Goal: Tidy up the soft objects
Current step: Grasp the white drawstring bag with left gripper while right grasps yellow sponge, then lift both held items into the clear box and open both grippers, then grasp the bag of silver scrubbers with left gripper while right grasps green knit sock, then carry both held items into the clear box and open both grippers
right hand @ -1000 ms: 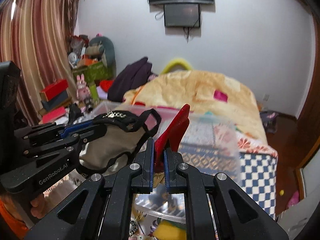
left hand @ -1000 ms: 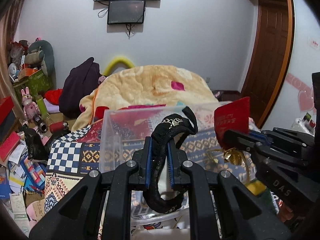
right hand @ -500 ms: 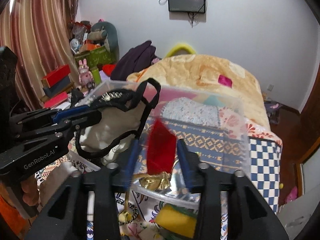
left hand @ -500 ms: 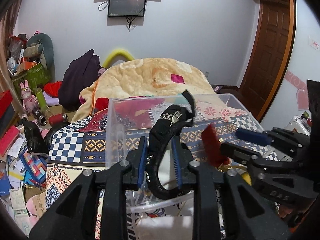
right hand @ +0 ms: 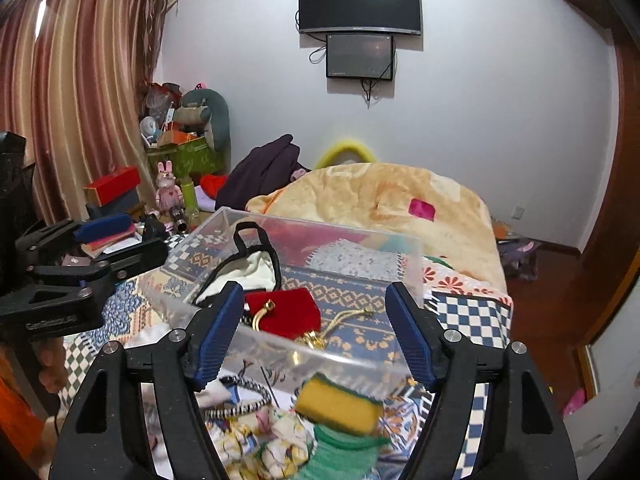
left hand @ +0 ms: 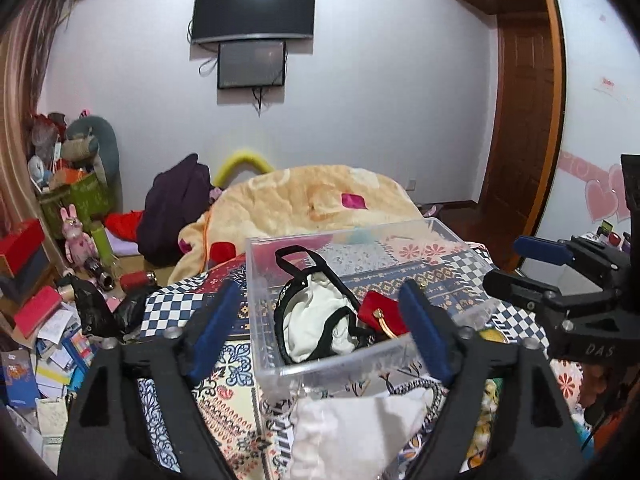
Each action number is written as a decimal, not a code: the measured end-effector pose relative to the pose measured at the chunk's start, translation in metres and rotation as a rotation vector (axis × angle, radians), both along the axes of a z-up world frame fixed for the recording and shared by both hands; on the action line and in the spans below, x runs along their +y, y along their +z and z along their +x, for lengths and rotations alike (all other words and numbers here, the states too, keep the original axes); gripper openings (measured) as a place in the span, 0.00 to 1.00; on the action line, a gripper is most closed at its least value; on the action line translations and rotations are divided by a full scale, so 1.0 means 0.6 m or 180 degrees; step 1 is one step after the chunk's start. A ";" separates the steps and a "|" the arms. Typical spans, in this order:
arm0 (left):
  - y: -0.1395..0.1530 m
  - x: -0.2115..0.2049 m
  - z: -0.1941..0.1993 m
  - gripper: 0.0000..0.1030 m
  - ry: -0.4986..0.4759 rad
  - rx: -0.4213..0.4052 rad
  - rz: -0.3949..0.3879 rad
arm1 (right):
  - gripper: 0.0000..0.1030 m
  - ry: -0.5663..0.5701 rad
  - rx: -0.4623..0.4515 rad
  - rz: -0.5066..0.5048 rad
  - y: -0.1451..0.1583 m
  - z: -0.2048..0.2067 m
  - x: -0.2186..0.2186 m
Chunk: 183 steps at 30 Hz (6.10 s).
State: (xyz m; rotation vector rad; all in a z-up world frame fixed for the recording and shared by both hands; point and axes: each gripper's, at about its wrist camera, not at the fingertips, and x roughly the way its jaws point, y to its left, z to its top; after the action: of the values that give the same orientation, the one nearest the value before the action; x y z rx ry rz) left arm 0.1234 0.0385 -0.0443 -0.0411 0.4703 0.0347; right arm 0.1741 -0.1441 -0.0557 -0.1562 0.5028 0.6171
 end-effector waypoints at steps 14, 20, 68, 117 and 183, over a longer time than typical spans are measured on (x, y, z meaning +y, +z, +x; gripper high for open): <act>-0.092 -0.009 -0.045 0.93 -0.0106 0.0343 -0.0075 | 0.78 -0.0141 0.0270 -0.0120 -0.083 -0.013 -0.026; -0.136 -0.019 -0.049 0.93 -0.0185 0.0533 -0.0159 | 0.78 -0.0224 0.0526 -0.0142 -0.124 0.002 -0.035; 0.012 -0.022 -0.029 0.12 -0.0155 -0.0213 -0.0034 | 0.54 -0.0172 -0.0028 0.0400 0.004 -0.007 -0.035; -0.015 -0.022 0.056 0.69 -0.0222 0.0270 -0.0276 | 0.76 -0.0165 0.0151 -0.0027 -0.020 0.017 0.002; -0.101 -0.025 -0.124 0.34 -0.0149 0.0382 -0.0263 | 0.26 -0.0358 0.0366 0.0026 -0.085 -0.109 -0.096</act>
State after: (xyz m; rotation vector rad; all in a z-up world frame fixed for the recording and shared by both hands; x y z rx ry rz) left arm 0.0492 0.0234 -0.1050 -0.1097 0.5926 -0.0284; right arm 0.1089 -0.2014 -0.1069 -0.0844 0.6157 0.5199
